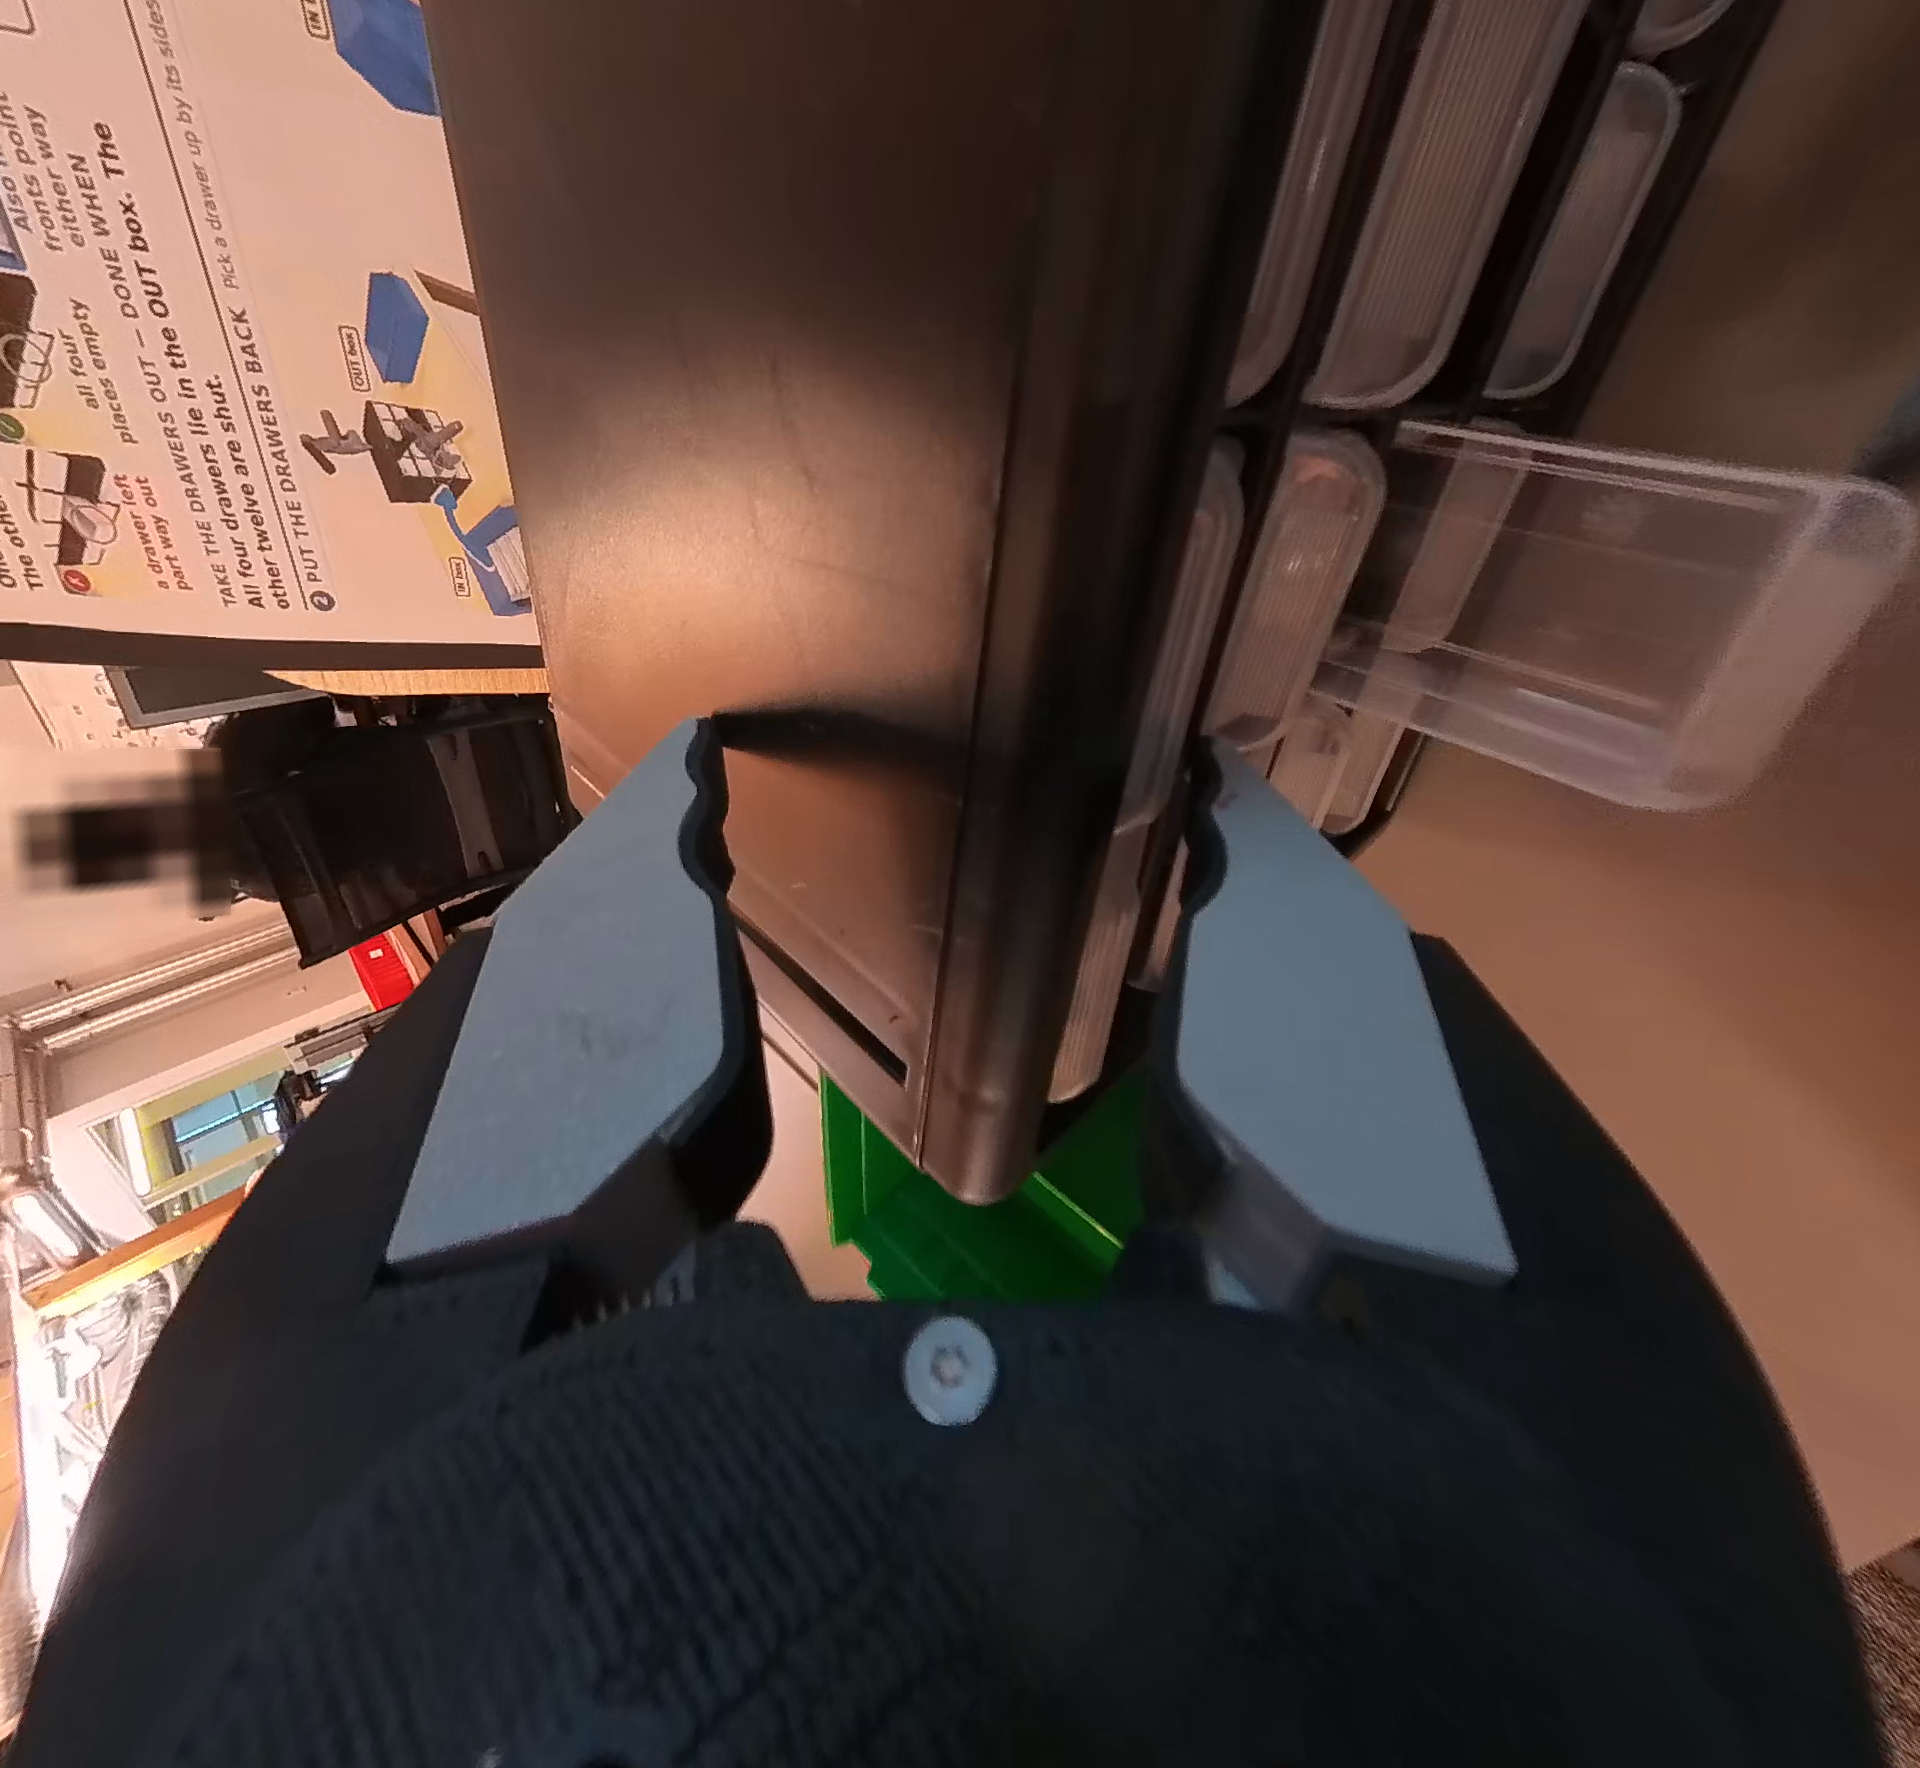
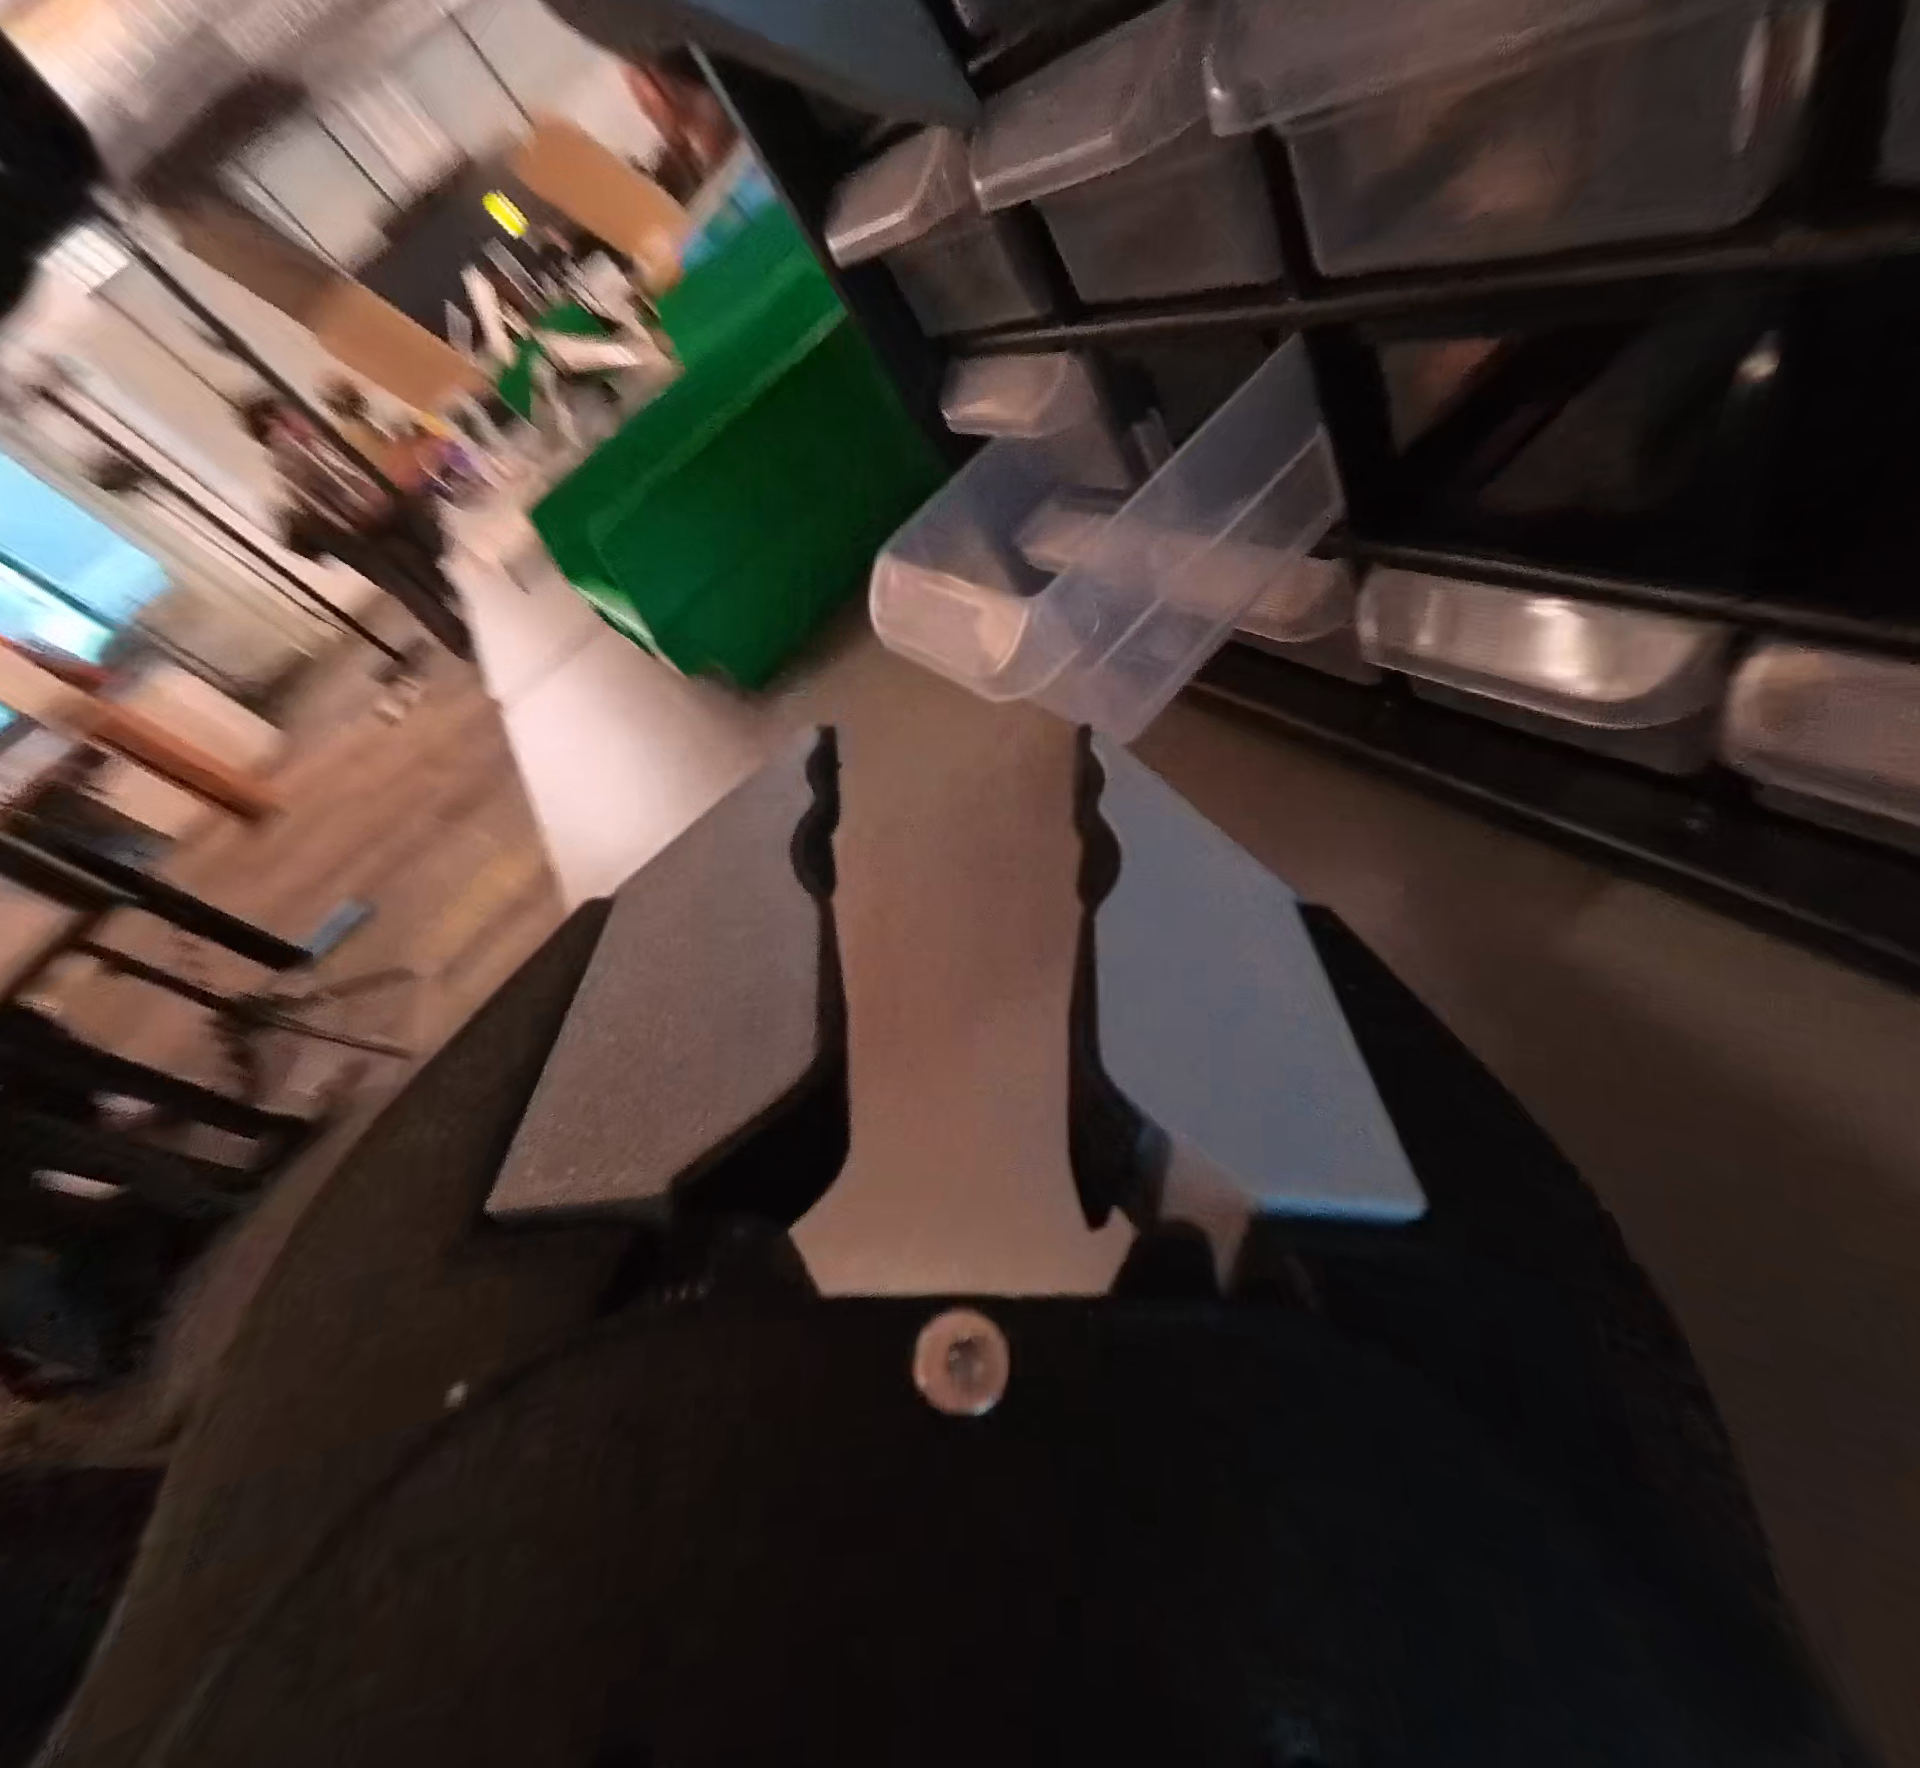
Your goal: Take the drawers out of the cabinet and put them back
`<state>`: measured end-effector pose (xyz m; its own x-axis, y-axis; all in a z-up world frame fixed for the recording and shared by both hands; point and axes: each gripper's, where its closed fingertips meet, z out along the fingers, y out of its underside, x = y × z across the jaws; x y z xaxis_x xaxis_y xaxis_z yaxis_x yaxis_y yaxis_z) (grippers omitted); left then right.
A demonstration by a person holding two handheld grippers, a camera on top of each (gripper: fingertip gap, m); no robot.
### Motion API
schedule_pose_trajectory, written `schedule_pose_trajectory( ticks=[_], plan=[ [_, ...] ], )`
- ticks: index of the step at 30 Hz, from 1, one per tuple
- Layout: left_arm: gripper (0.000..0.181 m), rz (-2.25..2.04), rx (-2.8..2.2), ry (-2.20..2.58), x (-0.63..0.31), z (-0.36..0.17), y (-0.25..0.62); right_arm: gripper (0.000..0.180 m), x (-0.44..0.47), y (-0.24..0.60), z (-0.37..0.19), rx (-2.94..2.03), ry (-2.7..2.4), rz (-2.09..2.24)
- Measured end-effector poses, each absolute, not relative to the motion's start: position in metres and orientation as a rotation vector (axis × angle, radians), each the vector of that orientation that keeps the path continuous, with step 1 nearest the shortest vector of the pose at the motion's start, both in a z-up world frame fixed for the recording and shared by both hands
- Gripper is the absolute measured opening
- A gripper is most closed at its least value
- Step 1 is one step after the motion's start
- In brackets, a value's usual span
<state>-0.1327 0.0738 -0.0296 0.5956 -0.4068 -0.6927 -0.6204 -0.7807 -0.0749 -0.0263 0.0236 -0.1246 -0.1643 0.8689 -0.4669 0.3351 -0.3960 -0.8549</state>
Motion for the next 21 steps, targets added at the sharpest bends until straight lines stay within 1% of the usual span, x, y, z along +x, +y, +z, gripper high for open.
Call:
schedule_pose_trajectory(
  ticks=[2, 5, 6, 8, 9, 10, 11, 16, 19, 21],
  plan=[
    [0.087, 0.982, -2.521, 0.832, -0.133, -0.03, 0.074, 0.055, -0.02, 0.038, -0.127, -1.629, -1.434, 1.35],
    [0.087, 0.981, -2.52, 0.832, -0.133, -0.03, 0.074, 0.066, -0.012, 0.055, -0.119, -1.509, -1.529, 1.018],
    [0.087, 0.98, -2.52, 0.833, -0.133, -0.03, 0.074, 0.068, -0.011, 0.053, -0.112, -1.437, -1.57, 0.958],
    [0.087, 0.982, -2.522, 0.834, -0.133, -0.03, 0.074, 0.062, -0.014, 0.042, -0.096, -1.299, -1.653, 0.89],
    [0.087, 0.984, -2.525, 0.834, -0.133, -0.03, 0.074, 0.069, -0.017, 0.035, -0.09, -1.238, -1.693, 0.858],
    [0.087, 0.988, -2.528, 0.834, -0.133, -0.03, 0.074, 0.071, -0.022, 0.027, -0.088, -1.178, -1.759, 0.826],
    [0.087, 0.992, -2.533, 0.833, -0.133, -0.03, 0.074, 0.069, -0.027, 0.022, -0.09, -1.131, -1.831, 0.772],
    [0.088, 1.004, -2.547, 0.829, -0.133, -0.03, 0.074, 0.043, -0.052, 0.046, -0.134, -1.032, -2.069, 0.237],
    [0.087, 1.0, -2.542, 0.827, -0.133, -0.03, 0.074, 0.024, -0.058, 0.045, -0.139, -0.951, -2.09, 0.131],
    [0.087, 0.992, -2.534, 0.829, -0.133, -0.03, 0.074, 0.02, -0.049, 0.035, -0.14, -1.0, -2.173, 0.191]
  ],
)
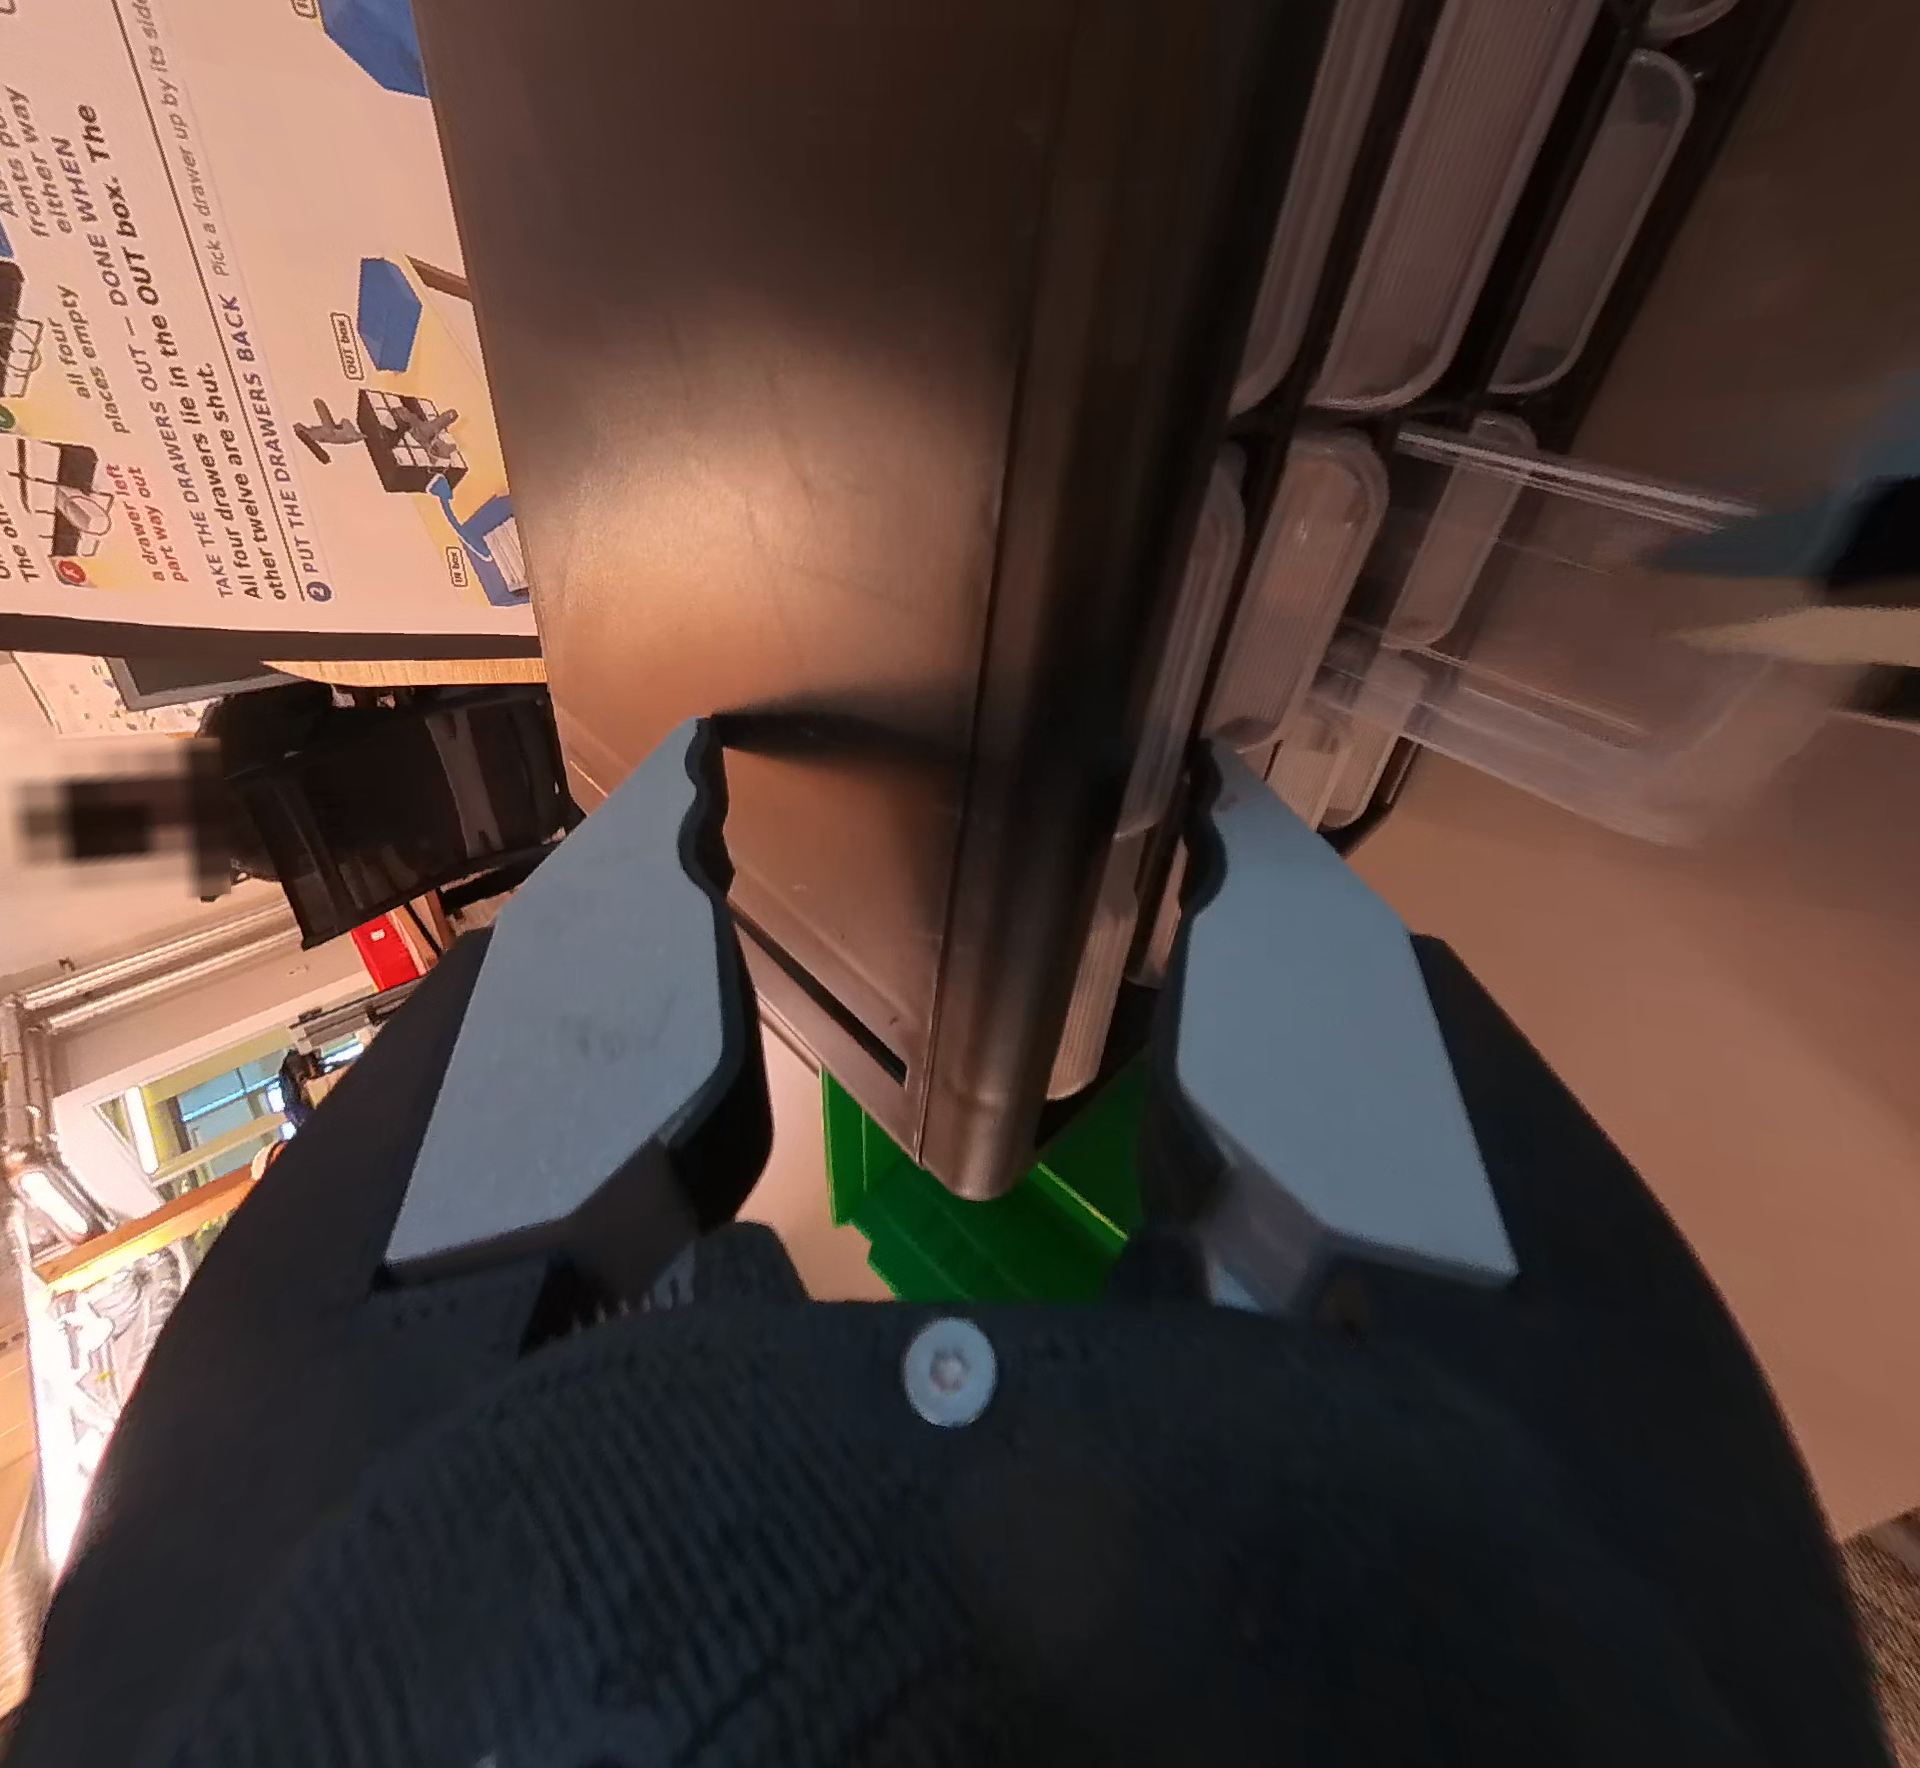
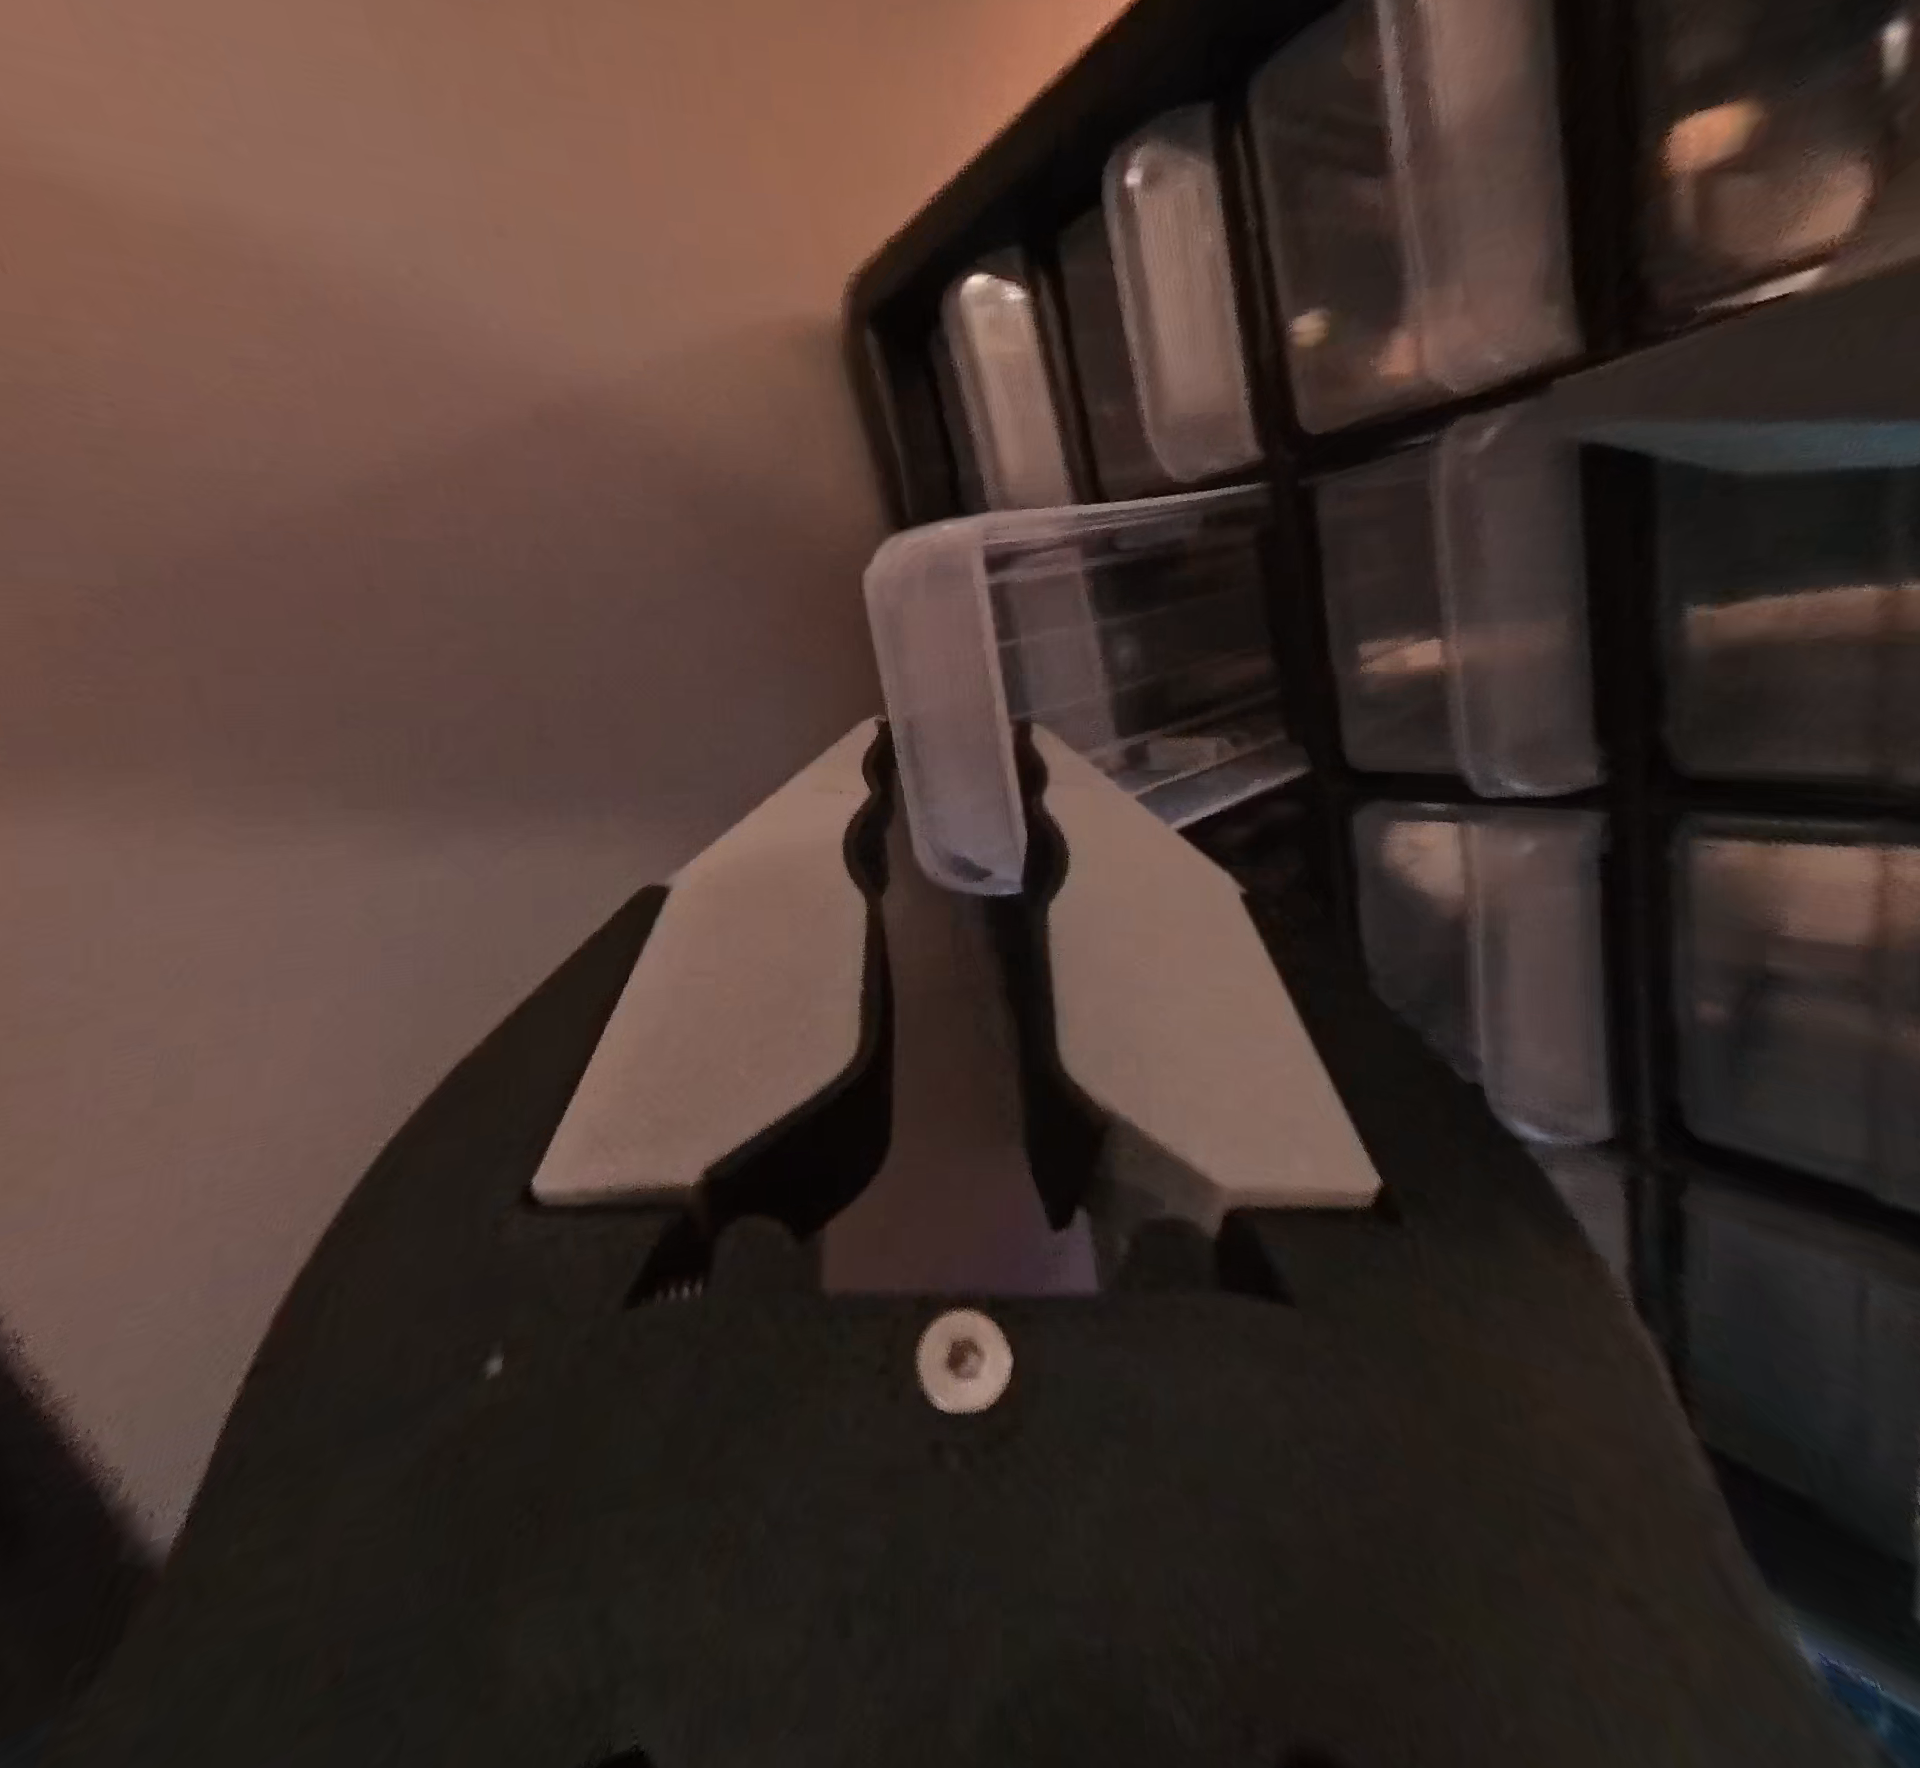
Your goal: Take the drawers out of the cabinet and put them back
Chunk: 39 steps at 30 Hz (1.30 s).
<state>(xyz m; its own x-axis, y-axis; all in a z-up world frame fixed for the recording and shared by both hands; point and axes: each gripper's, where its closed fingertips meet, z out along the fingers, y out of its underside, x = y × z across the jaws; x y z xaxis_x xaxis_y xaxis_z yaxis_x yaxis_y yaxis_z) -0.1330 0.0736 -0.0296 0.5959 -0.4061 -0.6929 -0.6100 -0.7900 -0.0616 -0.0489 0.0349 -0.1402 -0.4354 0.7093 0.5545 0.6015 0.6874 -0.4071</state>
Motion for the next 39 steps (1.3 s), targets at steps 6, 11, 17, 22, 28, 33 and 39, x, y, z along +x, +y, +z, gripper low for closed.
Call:
schedule_pose_trajectory(
  ticks=[6, 11, 17, 22, 28, 33, 39],
  plan=[
    [0.087, 0.994, -2.536, 0.838, -0.133, -0.029, 0.074, 0.014, -0.009, 0.013, -0.137, -1.077, -2.414, 0.409],
    [0.087, 0.998, -2.54, 0.833, -0.133, -0.029, 0.074, 0.012, 0.024, -0.03, -0.126, -0.942, -2.585, 0.576],
    [0.087, 0.987, -2.528, 0.832, -0.133, -0.03, 0.074, 0.011, 0.067, -0.06, -0.085, -0.968, -2.521, 0.91],
    [0.087, 0.984, -2.522, 0.842, -0.133, -0.03, 0.074, 0.011, 0.107, 0.007, -0.02, -1.164, -2.187, 1.033],
    [0.087, 0.988, -2.528, 0.833, -0.133, -0.03, 0.074, 0.012, 0.164, 0.2, -0.007, -1.841, -1.507, 0.675],
    [0.087, 0.99, -2.53, 0.833, -0.133, -0.03, 0.074, 0.012, 0.184, 0.254, -0.085, -2.245, -1.426, 0.491],
    [0.087, 0.998, -2.538, 0.827, -0.133, -0.03, 0.074, 0.018, 0.152, 0.293, -0.168, -2.357, -1.45, 0.443]
  ],
)
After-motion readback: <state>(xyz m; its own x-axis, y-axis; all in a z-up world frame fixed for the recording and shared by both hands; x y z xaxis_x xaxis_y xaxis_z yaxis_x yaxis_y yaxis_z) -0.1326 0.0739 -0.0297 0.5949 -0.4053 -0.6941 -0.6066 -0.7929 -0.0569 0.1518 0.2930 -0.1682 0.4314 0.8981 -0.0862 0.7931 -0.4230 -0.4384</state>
